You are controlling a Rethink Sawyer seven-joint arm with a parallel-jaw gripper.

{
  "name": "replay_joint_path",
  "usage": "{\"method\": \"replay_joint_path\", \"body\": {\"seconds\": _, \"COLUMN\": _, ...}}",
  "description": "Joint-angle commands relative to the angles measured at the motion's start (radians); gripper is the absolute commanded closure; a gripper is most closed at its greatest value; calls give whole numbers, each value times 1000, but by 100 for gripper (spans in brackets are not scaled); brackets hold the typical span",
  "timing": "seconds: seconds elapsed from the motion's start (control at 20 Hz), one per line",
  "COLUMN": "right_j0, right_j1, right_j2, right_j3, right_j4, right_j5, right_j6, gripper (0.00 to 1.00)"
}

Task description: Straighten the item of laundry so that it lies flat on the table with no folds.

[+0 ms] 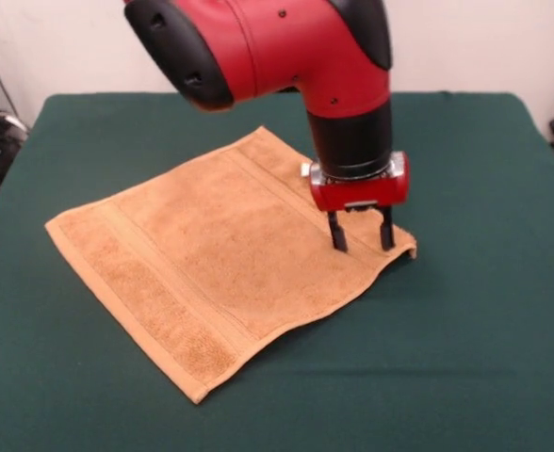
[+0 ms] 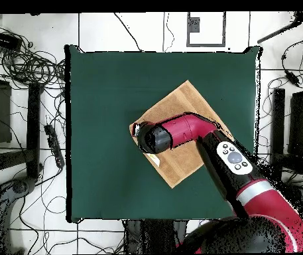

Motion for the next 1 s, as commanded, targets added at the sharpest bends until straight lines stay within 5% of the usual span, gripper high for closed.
{"method": "replay_joint_path", "body": {"seconds": 0.05, "right_j0": 47, "right_j1": 64, "right_j2": -194, "right_j3": -243, "right_j4": -166, "right_j5": 47, "right_j6": -73, "gripper": 0}}
{"method": "replay_joint_path", "body": {"seconds": 0.5, "right_j0": 78, "right_j1": 57, "right_j2": -238, "right_j3": -258, "right_j4": -167, "right_j5": 52, "right_j6": -64, "gripper": 0}}
{"method": "replay_joint_path", "body": {"seconds": 1.0, "right_j0": 260, "right_j1": 59, "right_j2": -434, "right_j3": -361, "right_j4": -313, "right_j5": 71, "right_j6": 137, "gripper": 0}}
